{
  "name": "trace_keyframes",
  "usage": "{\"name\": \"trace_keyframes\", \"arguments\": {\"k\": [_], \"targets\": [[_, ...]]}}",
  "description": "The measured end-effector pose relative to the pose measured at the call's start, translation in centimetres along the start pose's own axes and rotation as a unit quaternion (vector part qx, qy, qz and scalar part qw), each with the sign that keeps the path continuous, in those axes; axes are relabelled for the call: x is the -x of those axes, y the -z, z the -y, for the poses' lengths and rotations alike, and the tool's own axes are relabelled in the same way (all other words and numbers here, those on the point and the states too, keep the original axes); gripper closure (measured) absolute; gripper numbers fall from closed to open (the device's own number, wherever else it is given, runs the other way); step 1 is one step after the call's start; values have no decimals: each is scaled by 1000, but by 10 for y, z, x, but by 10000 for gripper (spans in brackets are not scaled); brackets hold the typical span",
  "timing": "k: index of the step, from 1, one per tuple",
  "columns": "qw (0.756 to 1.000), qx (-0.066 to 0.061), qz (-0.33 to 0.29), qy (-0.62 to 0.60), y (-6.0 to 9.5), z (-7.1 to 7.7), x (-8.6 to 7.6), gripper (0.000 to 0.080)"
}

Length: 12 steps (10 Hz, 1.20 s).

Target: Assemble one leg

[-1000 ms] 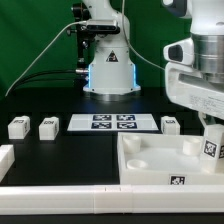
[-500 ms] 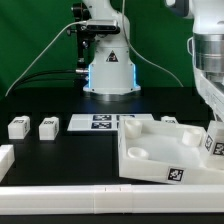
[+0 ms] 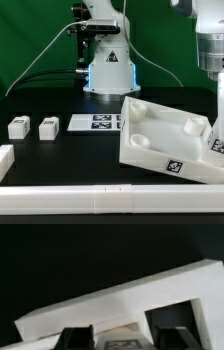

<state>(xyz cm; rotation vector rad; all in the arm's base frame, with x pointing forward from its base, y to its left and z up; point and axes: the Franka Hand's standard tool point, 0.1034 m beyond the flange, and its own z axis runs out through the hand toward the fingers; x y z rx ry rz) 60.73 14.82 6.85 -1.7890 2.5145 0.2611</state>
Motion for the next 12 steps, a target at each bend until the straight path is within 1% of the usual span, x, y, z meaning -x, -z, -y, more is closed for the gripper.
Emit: {"name": "trace_keyframes", "arguments": {"k": [2, 6, 7, 8, 9, 10, 12], "targets": [[1000, -2, 3, -22, 0, 0, 1, 506], [1000, -3, 6, 10, -1, 1, -1, 505], [1000, -2, 6, 16, -2, 0, -1, 293], [1000, -2, 5, 23, -3, -1, -1, 293], [999, -1, 5, 37, -3, -2, 0, 180], [999, 0, 5, 54, -3, -3, -1, 159], [998, -2, 6, 69, 1, -6, 1, 151]]}}
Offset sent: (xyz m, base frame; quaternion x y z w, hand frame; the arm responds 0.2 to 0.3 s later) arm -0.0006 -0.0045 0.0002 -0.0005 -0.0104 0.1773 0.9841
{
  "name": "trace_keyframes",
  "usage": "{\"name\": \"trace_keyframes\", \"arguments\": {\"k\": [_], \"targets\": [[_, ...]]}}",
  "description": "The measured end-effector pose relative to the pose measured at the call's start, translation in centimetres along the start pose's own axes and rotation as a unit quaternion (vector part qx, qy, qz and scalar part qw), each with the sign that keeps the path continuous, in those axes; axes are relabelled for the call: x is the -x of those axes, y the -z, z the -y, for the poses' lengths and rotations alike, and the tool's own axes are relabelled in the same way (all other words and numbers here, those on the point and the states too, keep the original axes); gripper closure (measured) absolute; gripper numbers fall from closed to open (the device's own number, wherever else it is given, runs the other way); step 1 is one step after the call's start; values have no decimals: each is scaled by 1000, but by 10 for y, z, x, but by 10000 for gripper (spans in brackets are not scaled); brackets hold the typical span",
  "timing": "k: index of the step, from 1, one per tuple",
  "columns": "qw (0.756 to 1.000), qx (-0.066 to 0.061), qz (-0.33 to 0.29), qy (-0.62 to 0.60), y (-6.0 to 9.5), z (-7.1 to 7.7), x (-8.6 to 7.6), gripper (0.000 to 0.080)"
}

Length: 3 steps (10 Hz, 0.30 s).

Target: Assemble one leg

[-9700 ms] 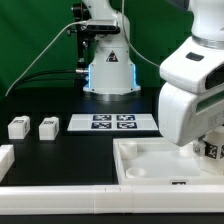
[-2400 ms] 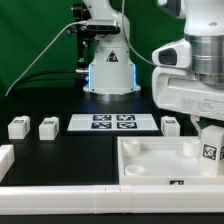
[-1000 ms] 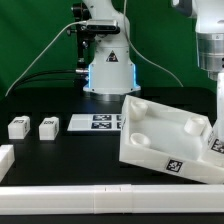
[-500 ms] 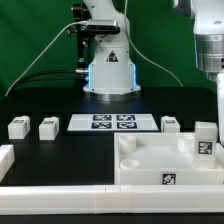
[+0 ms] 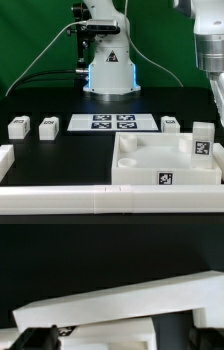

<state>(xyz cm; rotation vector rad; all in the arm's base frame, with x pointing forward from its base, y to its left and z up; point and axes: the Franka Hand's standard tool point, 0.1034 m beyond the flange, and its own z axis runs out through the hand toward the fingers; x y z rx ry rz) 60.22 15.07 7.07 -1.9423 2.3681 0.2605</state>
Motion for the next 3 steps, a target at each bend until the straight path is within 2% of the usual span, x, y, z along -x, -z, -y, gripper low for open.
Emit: {"name": "trace_keyframes", "arguments": {"k": [3], "targets": [[1000, 1, 0, 3, 3, -5, 4, 150]]}}
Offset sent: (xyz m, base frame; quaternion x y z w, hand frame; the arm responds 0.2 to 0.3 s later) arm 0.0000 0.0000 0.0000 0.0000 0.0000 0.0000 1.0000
